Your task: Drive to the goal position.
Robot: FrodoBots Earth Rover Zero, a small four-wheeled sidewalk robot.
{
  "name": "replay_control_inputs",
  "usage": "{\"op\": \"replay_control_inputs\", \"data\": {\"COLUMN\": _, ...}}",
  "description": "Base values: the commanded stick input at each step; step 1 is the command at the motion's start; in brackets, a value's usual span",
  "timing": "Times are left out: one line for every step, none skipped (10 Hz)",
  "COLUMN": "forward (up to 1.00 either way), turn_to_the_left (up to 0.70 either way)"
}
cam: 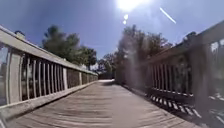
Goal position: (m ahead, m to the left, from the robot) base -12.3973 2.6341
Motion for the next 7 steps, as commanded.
{"op": "replay_control_inputs", "data": {"forward": 0.44, "turn_to_the_left": 0.02}}
{"op": "replay_control_inputs", "data": {"forward": 0.44, "turn_to_the_left": 0.02}}
{"op": "replay_control_inputs", "data": {"forward": 0.44, "turn_to_the_left": 0.02}}
{"op": "replay_control_inputs", "data": {"forward": 0.44, "turn_to_the_left": 0.02}}
{"op": "replay_control_inputs", "data": {"forward": 0.44, "turn_to_the_left": 0.02}}
{"op": "replay_control_inputs", "data": {"forward": 0.44, "turn_to_the_left": 0.02}}
{"op": "replay_control_inputs", "data": {"forward": 0.44, "turn_to_the_left": 0.02}}
